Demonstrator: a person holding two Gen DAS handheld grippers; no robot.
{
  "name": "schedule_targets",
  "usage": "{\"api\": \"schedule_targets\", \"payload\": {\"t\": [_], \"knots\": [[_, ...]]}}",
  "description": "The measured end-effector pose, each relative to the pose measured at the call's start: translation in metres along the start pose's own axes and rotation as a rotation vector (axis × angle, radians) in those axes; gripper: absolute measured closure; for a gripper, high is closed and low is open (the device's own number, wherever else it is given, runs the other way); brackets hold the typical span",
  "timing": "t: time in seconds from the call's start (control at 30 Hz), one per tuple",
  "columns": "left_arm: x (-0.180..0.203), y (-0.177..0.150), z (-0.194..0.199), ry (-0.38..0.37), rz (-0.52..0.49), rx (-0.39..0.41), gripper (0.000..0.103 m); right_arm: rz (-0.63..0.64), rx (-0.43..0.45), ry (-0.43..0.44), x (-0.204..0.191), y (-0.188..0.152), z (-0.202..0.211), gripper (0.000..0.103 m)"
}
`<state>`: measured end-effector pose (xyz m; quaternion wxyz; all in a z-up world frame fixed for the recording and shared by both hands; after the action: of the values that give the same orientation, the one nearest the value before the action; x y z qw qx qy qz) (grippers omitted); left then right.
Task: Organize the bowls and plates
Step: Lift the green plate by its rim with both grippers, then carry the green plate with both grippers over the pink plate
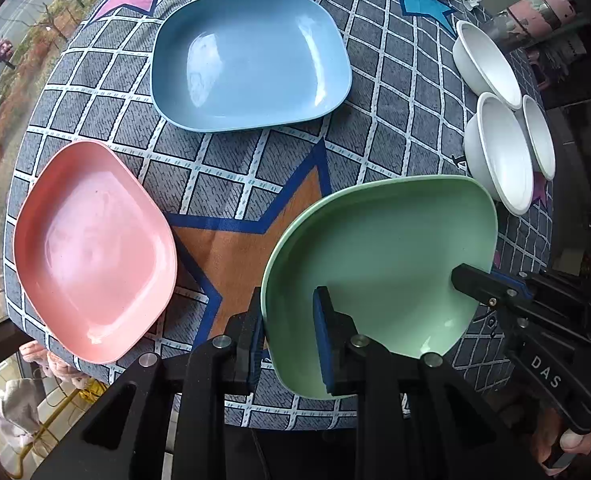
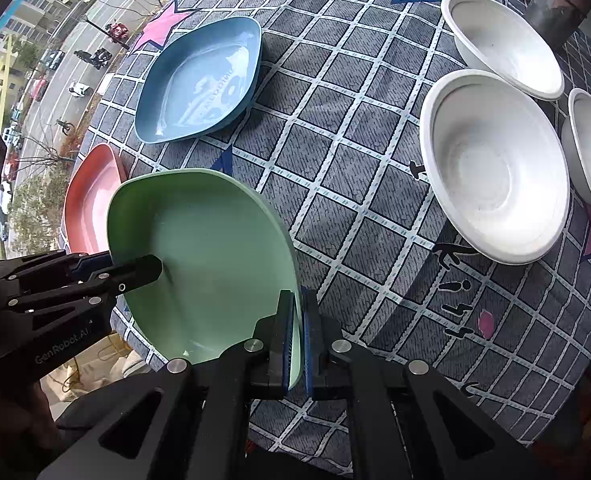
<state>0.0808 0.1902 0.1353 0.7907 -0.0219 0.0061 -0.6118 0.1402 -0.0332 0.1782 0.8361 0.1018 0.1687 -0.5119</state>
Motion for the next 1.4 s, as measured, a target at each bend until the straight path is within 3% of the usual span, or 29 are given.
{"api": "schedule_targets", "payload": {"t": [0.77, 1.17, 1.4], "knots": [[-0.023, -0.021, -0.004, 0.002, 0.004, 0.017, 0.082, 0.011, 0.019, -0.003, -0.009, -0.002, 0.002, 0.097], [-0.04, -0.036, -0.036, -0.027, 0.052, -0.092, 0.082, -0.049, 0.005, -0.002, 0.003, -0.006, -0.012, 0.098], [-0.035, -0.04, -0.054, -0.022, -0.002, -0.091, 0.081, -0.068, -0.02, 0.0, 0.004, -0.01, -0.023, 0.097]]}}
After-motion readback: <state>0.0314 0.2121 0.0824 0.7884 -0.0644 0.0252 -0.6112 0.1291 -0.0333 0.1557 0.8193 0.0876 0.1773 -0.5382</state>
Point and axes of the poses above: each gripper's, at about its wrist camera, not at the fingertips, and z roughly against the way its jaws point, x to its right, y to its top, the point moved 1 cm from there along -z, roughly the way its jaws point, and after that the axes turned 10 degrees about y, right-handed, at the moved point
